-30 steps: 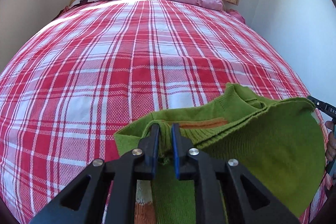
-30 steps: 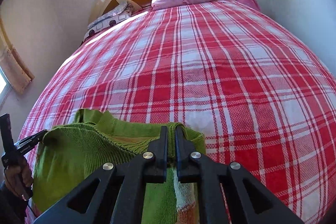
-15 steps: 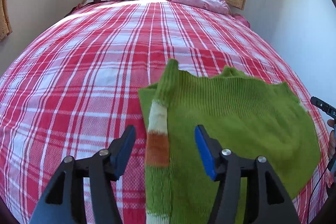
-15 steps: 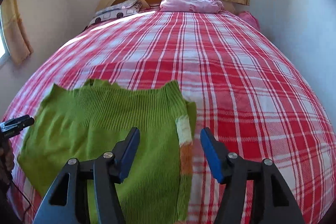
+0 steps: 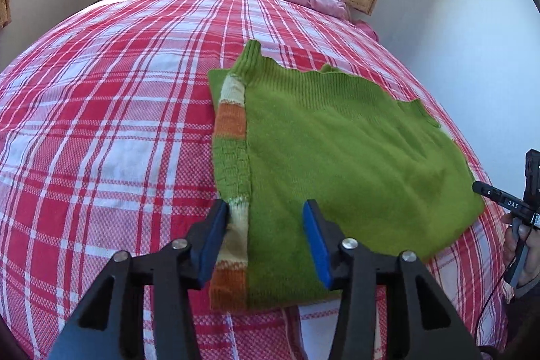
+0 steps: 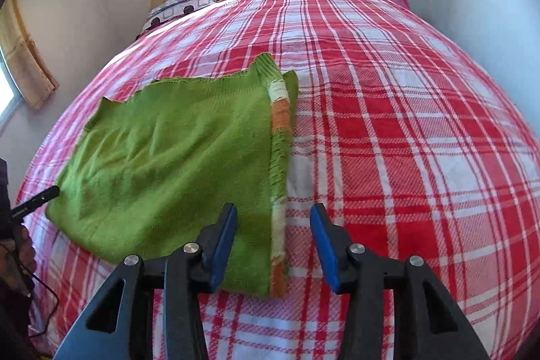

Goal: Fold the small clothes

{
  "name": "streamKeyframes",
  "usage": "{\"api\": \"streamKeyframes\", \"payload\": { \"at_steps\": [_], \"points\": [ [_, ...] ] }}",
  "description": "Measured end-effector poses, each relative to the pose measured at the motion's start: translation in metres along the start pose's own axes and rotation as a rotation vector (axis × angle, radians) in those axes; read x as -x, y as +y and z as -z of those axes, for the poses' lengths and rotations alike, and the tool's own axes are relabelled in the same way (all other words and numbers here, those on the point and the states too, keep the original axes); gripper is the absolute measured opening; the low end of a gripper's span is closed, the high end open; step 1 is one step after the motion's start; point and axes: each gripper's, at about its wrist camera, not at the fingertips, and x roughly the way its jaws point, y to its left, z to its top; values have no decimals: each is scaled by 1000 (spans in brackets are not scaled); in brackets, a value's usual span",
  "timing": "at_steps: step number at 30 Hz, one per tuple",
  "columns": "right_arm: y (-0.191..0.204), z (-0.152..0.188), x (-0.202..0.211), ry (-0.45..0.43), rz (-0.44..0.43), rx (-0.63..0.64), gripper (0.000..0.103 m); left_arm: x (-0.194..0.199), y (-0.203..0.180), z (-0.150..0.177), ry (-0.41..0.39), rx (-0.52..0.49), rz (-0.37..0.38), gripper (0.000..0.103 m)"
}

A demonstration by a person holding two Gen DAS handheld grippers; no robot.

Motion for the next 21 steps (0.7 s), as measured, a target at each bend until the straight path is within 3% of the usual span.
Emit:
{"api": "streamKeyframes", "payload": {
  "at_steps": [2,4,5,7,9,10,16,21],
  "points": [
    [1,5,-1,7,-12,-9,44,1,0,3,-3,-1,5,46],
    [1,9,-2,13,-10,-9,19,-1,2,5,0,-1,-2,46],
    [1,11,-3,18,-16,-11,15,-2,3,5,4,4,-5,43],
    [1,12,-3,15,-19,-10,7,-2,3,6,3,1,2,25],
    [4,13,0,3,-19,0,6,1,0,8,-17,-17,-13,10],
    [5,14,2,-3,-20,5,6,2,-1,8,-22,-25,-5,9],
    [8,21,29,-46,-26,24,5,16,-3,15,-27,-49,2,7],
    [-1,40,23,-3,-16,18,5,18,-2,28,-2,-66,4,6]
  ]
}}
